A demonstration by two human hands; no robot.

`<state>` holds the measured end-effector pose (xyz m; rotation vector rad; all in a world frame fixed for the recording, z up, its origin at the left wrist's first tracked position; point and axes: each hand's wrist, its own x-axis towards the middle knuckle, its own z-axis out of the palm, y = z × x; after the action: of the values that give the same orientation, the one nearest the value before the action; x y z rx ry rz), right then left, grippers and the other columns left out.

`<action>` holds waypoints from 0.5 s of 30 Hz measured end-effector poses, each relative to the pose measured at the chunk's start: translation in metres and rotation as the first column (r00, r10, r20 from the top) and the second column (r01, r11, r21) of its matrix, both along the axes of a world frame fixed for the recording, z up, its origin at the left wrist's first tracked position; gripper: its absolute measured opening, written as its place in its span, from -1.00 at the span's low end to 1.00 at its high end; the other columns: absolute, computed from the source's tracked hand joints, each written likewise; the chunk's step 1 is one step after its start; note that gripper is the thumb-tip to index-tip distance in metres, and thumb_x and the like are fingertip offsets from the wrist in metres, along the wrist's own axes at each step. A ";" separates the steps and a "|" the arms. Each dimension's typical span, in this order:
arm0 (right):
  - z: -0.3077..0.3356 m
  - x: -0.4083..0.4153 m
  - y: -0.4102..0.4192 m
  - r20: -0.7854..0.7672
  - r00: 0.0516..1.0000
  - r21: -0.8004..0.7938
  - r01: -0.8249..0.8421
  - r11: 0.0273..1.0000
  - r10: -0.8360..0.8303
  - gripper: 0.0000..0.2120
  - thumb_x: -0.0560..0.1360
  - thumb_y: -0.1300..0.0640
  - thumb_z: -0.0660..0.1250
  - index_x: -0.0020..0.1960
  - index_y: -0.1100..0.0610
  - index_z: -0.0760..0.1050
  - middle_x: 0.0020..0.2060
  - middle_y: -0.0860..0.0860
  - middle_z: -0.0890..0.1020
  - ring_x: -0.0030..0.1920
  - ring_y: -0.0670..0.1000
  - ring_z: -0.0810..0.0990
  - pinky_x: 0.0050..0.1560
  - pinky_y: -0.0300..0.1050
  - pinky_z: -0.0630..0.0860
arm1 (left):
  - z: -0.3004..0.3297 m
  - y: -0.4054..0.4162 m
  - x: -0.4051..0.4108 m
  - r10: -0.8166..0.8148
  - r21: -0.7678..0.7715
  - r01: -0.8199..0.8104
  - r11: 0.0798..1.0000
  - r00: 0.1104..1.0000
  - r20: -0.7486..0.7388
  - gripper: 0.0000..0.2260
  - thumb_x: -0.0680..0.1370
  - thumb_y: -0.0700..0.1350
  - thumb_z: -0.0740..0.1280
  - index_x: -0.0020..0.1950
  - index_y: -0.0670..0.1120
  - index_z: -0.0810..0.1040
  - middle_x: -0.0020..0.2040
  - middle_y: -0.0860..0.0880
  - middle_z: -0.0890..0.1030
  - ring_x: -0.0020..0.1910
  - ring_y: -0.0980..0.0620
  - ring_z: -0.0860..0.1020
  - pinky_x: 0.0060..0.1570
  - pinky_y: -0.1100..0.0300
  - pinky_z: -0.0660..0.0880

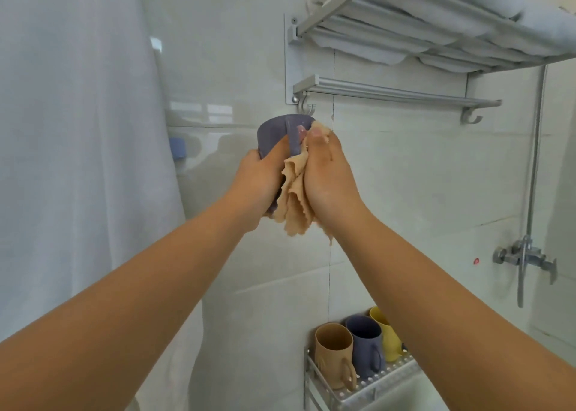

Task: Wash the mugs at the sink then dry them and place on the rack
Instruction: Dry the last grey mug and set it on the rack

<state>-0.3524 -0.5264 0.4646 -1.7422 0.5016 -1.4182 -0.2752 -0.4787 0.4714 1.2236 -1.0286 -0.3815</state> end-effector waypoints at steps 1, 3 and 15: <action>-0.001 -0.002 0.003 -0.008 1.000 -0.046 0.015 0.999 -0.015 -0.65 0.65 -0.05 -0.05 0.35 0.00 0.33 0.24 -0.01 0.52 0.24 0.02 0.49 0.28 0.01 0.39 | 0.000 0.002 0.000 0.006 0.014 -0.006 1.000 1.000 -0.001 -0.55 0.50 0.31 0.24 -0.22 -0.08 0.46 -0.45 -0.01 0.50 -0.55 0.11 0.48 -0.58 0.38 0.36; 0.001 0.000 0.002 0.012 1.000 -0.072 -0.005 0.997 0.006 -0.75 0.65 -0.03 -0.03 0.19 -0.06 0.37 0.12 -0.07 0.56 0.15 -0.03 0.52 0.21 -0.06 0.42 | -0.001 0.004 0.002 0.003 0.012 -0.003 1.000 1.000 0.008 -0.56 0.52 0.29 0.22 -0.27 -0.07 0.42 -0.55 0.07 0.44 -0.62 0.15 0.42 -0.60 0.38 0.33; 0.009 -0.022 -0.016 0.348 0.808 0.342 -0.581 0.739 0.475 -0.61 0.65 -0.09 0.02 -0.07 0.12 0.50 -0.26 0.05 0.66 -0.18 0.00 0.64 -0.06 -0.14 0.55 | -0.010 -0.002 -0.008 -0.039 -0.167 0.036 0.985 0.999 -0.015 -0.71 0.50 0.17 0.33 -0.21 -0.04 0.51 -0.37 0.05 0.59 -0.46 0.17 0.58 -0.43 0.30 0.52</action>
<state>-0.3746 -0.5422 0.4735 -1.1920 0.1390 -0.9797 -0.2830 -0.4802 0.4613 1.0500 -1.0482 -0.3277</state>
